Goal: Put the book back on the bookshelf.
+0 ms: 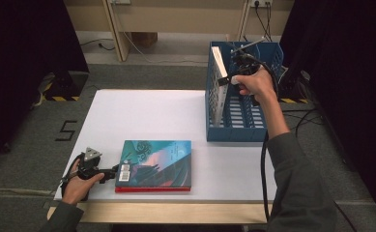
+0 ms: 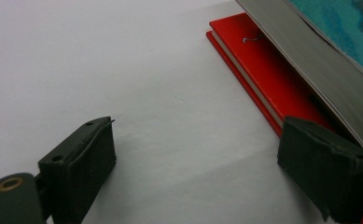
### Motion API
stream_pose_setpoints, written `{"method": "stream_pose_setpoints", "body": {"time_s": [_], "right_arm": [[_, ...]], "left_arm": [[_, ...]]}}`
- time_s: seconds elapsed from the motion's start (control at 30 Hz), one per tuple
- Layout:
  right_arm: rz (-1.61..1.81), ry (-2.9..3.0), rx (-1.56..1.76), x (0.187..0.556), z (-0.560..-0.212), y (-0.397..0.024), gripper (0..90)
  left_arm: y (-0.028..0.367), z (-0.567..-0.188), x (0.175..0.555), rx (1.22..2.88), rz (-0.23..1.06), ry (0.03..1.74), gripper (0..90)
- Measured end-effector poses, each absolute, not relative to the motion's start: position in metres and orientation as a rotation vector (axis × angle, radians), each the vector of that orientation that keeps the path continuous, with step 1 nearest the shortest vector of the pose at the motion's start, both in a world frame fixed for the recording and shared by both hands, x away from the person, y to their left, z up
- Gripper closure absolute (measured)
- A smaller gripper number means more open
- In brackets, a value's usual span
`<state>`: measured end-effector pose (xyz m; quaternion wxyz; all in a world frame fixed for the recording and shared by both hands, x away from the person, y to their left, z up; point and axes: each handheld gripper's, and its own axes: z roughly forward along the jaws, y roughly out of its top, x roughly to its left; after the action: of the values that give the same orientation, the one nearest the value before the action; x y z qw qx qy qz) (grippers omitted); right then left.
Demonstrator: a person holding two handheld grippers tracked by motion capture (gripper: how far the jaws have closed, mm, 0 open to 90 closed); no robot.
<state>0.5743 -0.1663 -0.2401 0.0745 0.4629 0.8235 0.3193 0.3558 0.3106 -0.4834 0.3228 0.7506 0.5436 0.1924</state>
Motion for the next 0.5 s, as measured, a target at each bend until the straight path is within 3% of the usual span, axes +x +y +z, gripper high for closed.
{"method": "stream_pose_setpoints", "body": {"time_s": [0.5], "right_arm": [[0.968, 2.431, 1.364, 0.586, -0.245, -0.153, 65.9]], "left_arm": [[0.31, -0.483, 0.356, 1.971, 0.505, 1.426, 10.0]]}}
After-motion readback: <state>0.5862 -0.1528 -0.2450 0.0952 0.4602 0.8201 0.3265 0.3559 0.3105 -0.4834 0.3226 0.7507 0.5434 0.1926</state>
